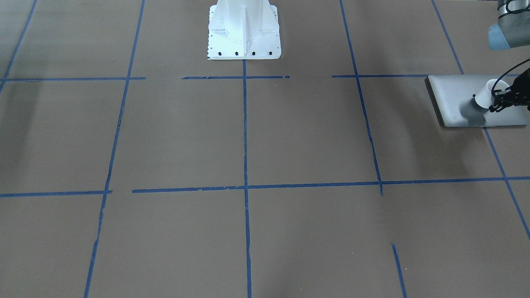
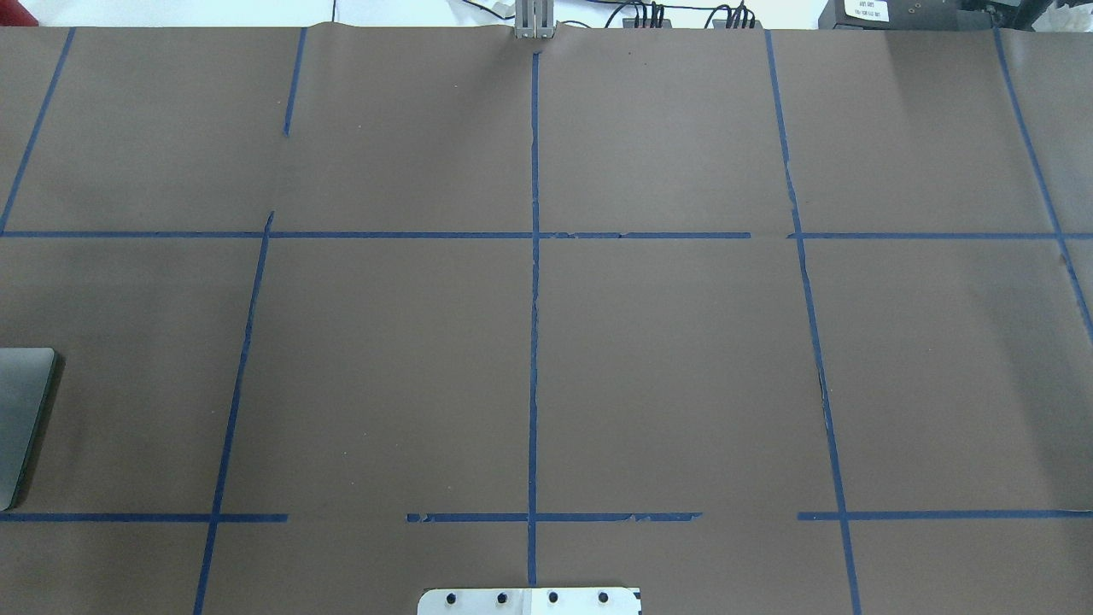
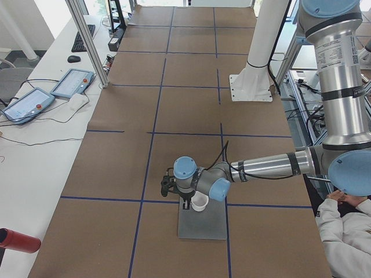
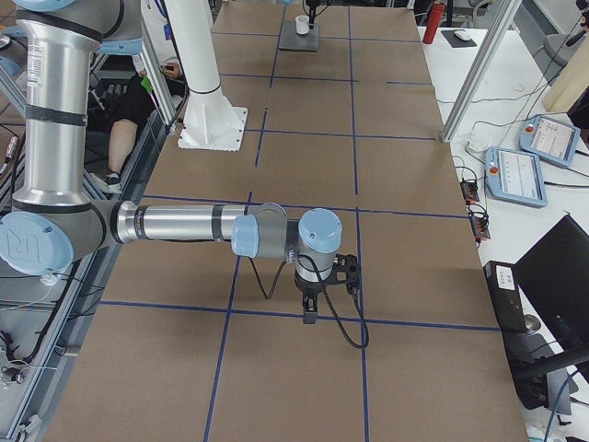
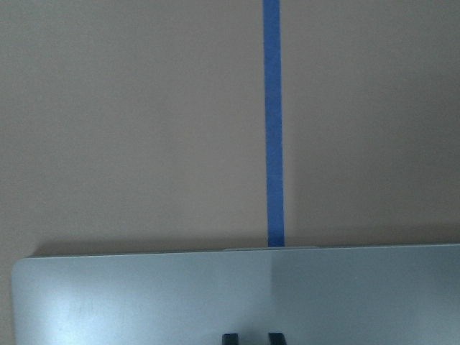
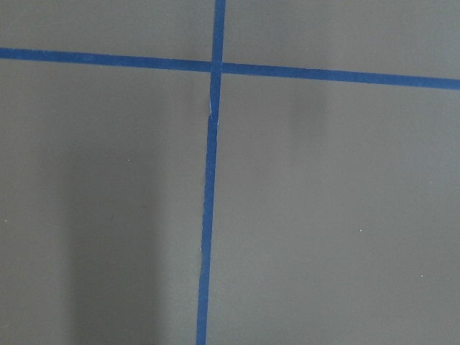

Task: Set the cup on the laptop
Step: 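Lower the cup onto the laptop lid and open the left gripper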

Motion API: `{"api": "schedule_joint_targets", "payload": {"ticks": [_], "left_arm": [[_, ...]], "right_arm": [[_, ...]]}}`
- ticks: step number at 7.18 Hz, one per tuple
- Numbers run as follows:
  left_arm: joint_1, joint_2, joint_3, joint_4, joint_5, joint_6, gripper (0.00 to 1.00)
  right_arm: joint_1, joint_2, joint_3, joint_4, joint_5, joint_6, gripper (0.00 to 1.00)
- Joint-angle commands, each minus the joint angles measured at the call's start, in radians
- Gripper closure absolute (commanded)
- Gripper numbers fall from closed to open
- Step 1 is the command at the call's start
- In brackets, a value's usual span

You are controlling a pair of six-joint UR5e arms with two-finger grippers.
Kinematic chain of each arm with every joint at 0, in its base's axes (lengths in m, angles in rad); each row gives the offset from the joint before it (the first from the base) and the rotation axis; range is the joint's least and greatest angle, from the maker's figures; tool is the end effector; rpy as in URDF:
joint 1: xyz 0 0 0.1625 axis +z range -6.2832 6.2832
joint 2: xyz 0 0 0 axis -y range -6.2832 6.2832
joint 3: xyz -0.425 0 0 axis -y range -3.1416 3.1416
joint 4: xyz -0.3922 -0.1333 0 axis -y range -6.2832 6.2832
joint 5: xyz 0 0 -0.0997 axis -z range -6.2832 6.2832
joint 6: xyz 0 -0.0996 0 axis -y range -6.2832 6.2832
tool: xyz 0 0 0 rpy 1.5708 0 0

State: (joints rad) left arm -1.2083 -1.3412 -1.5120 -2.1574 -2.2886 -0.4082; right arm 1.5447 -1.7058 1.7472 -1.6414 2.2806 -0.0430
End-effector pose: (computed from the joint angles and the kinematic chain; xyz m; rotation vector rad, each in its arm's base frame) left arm 0.0773 -0.3949 0.7303 -0.0034 0.7671 0.0636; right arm 0.0571 -0.4338 0.6458 -0.0220 -0.7101 -0.0558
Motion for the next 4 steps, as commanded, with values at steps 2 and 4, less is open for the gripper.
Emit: {"api": "schedule_joint_targets", "payload": {"ticks": [2,4], "left_arm": [[0.026,0.002,0.003,0.001,0.001,0.002,0.0],[0.015,0.002,-0.028,0.014,-0.003,0.009,0.0]], "right_arm": [[0.0,0.0,0.0,0.0,0.0,0.0,0.0],[0.0,0.0,0.0,0.0,0.0,0.0,0.0]]}}
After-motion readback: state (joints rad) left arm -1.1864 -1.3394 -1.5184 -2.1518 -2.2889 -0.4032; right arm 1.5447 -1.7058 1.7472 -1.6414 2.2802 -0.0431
